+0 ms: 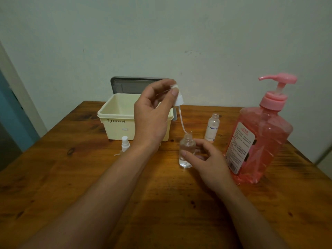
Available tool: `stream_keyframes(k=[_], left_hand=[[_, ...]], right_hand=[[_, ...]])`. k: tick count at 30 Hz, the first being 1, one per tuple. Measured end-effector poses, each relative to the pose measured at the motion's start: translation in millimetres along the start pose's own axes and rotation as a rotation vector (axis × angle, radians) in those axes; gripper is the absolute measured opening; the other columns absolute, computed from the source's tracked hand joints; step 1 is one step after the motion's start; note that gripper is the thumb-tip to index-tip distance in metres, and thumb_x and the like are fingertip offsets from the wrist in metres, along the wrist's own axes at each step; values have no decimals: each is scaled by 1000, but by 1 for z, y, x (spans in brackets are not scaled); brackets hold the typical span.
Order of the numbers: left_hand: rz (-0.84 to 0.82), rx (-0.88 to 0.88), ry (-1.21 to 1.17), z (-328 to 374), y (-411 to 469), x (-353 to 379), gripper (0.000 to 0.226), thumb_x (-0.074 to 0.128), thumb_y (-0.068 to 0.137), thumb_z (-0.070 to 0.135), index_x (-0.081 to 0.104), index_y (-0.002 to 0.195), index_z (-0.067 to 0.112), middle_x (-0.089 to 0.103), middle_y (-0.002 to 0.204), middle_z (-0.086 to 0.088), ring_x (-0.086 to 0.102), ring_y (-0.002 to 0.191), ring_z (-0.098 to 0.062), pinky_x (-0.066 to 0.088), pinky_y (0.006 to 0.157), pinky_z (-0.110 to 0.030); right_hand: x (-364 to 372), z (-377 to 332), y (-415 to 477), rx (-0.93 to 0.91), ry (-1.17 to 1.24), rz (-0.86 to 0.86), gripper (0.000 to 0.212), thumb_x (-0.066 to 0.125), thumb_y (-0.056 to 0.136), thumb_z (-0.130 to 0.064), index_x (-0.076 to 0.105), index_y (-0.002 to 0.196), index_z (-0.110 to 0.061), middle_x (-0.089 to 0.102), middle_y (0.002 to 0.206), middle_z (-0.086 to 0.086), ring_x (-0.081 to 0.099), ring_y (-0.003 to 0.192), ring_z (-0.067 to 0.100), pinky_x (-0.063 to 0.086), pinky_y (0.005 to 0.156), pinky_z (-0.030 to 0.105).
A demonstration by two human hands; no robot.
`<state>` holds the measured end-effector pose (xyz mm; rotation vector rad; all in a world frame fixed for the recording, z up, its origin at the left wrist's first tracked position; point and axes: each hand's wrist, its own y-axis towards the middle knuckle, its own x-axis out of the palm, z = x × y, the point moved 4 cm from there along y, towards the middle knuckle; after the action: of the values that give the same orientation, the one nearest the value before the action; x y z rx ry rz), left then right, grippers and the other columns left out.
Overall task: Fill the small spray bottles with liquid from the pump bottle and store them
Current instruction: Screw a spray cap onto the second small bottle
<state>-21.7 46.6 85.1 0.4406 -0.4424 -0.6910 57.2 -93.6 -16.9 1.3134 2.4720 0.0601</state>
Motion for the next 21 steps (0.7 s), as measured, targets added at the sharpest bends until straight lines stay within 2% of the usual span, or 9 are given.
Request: stream_keyframes(k=[6,14,21], left_hand=[[-42,2,80,-8,-4,1,20,66,91,17,68,111,16,70,106,4,65,98,-9,55,81,-23],[-191,4,137,-22,-14,3,19,67,89,9,68,107,15,70,104,5,65,100,-6,52,81,-18],[-319,-62,143,-37,-29,4,19,66,88,6,68,106,12,70,107,0,65,100,-5,52,80,-15]], right_hand=[[1,-1,-1,-17,-6,-9,33,76,81,-29,64,112,-32,66,106,-16,62,97,1,48,80,21],[3,-2,-1,-53,-3,-12,33,77,80,-28,65,110,-34,70,103,-17,65,97,3,53,90,34],[3,-5,-2,-87,28,-4,29,77,81,-25,67,108,-30,70,98,-24,66,92,2,53,86,29]])
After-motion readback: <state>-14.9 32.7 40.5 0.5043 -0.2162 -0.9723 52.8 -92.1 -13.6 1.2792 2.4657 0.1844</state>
